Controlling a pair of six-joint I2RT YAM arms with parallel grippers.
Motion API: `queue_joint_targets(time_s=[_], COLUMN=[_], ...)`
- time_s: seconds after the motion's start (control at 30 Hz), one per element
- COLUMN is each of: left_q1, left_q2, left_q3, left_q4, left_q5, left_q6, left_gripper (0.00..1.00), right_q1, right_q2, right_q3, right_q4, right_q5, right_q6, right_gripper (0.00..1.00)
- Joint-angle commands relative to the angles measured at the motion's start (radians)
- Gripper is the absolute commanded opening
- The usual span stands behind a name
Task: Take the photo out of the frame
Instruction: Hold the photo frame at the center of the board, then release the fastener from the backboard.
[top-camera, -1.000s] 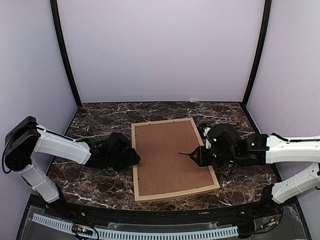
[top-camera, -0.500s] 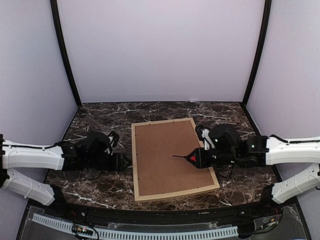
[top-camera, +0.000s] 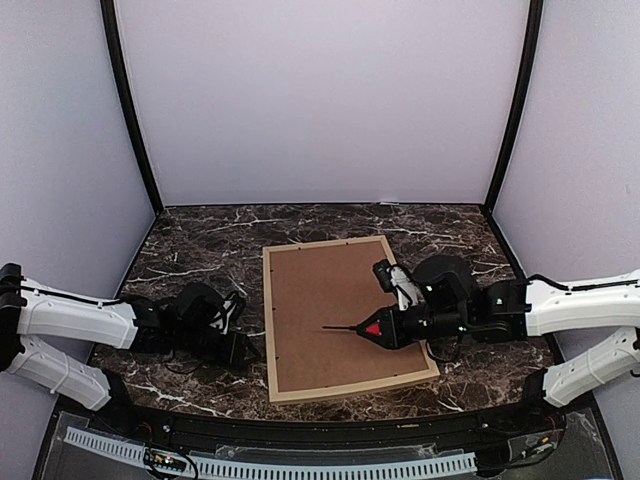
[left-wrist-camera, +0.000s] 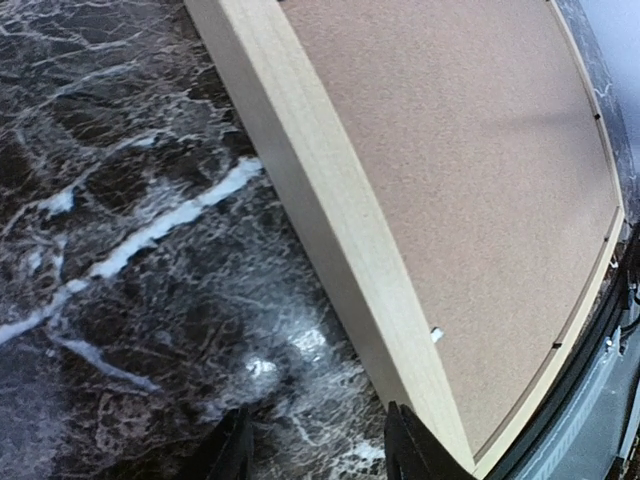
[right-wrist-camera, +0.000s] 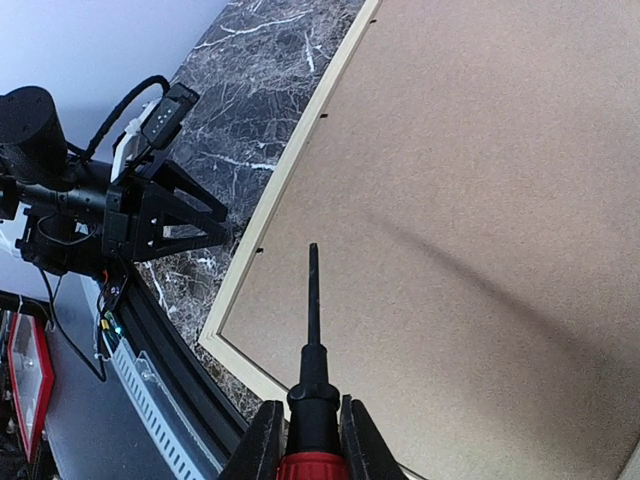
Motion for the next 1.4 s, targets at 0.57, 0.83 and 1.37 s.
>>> queue_joint_targets(time_s=[0.57,0.83,1.37], left_q1=[-0.002,-0.002,-0.002], left_q2=[0.131,0.137,0.142], left_q3=[0.008,0.003,-0.010], left_q4=[0.198,0.200,0.234], left_q5=[0.160,0.157,0.144], left_q6=[0.012,0.014,-0.002], left_gripper=[0.37,0.31,0.20], right_q1=[0.089,0.108,0.135], right_q2=[0.161,0.284,0.398], right_q3=[0.070,0.144,0.213], right_q4=[0.081,0.149,0.137], right_q5=[-0.025,-0.062,-0.026], right_q6=[-0.066,-0.064,-0.054], right_gripper=[0.00,0.00,0.00])
